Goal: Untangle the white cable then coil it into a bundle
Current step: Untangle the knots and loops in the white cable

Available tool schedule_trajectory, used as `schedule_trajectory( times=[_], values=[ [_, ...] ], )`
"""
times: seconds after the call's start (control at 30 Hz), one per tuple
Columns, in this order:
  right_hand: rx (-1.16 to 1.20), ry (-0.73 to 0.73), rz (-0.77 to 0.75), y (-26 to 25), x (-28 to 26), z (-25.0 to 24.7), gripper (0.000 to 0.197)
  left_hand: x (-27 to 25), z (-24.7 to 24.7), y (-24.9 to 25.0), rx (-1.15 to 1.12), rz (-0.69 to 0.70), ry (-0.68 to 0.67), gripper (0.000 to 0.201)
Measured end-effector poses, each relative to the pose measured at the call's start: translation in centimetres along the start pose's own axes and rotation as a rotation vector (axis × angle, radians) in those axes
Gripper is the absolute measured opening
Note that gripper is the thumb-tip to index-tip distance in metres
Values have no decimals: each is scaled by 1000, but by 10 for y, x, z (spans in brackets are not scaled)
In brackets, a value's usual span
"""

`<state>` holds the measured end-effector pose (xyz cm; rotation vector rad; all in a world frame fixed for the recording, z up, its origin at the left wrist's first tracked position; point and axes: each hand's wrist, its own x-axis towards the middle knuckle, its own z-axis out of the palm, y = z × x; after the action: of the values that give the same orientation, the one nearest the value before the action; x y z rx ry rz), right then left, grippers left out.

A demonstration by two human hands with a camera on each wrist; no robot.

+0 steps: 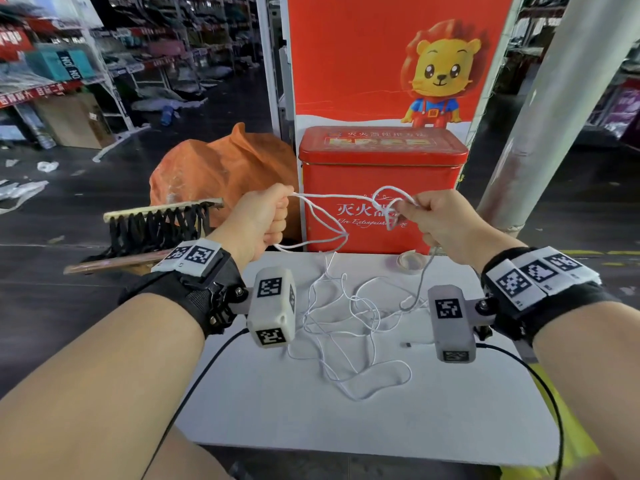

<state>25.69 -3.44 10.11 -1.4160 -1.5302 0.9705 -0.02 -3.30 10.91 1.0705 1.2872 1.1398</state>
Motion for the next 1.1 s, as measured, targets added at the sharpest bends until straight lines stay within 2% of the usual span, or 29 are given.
schedule_trajectory(
  times=[0.1,0.2,0.27,0.3,0.37,0.43,0.6,0.7,0.8,0.87,0.93,1.0,1.1],
  values=[
    [112,47,12,-5,0,3,39,-2,-1,-3,52,13,-30,42],
    [85,57,-28,-9,0,6,23,-5,0,-1,37,53,-86,43],
    [-109,68,-111,-12,0,8,7,-7,2,2,41,88,-117,44],
    [-246,93,-149,-12,1,10,7,-9,4,3,55,106,-127,44],
    [-494,150,-194,-12,3,12,15,-12,9,4,104,147,-126,44],
    [-563,157,-209,-14,3,13,23,-14,12,5,149,198,-85,43],
    [-236,-96,-31,-18,-6,15,10,-15,10,6,180,316,77,40],
    [-198,-184,-95,-22,-13,15,5,-16,12,9,156,375,101,40],
    [-82,-270,-56,-27,-16,17,27,-15,14,10,210,435,93,36],
    [15,-324,-18,-31,-15,17,30,-16,17,8,260,458,77,35],
    [-82,-309,-38,-31,-14,19,17,-17,20,6,282,466,60,36],
    [-261,-288,-67,-29,-13,23,21,-20,23,6,274,486,41,40],
    [-397,-232,-41,-25,-6,28,25,-27,29,8,321,573,-40,41]
  ],
)
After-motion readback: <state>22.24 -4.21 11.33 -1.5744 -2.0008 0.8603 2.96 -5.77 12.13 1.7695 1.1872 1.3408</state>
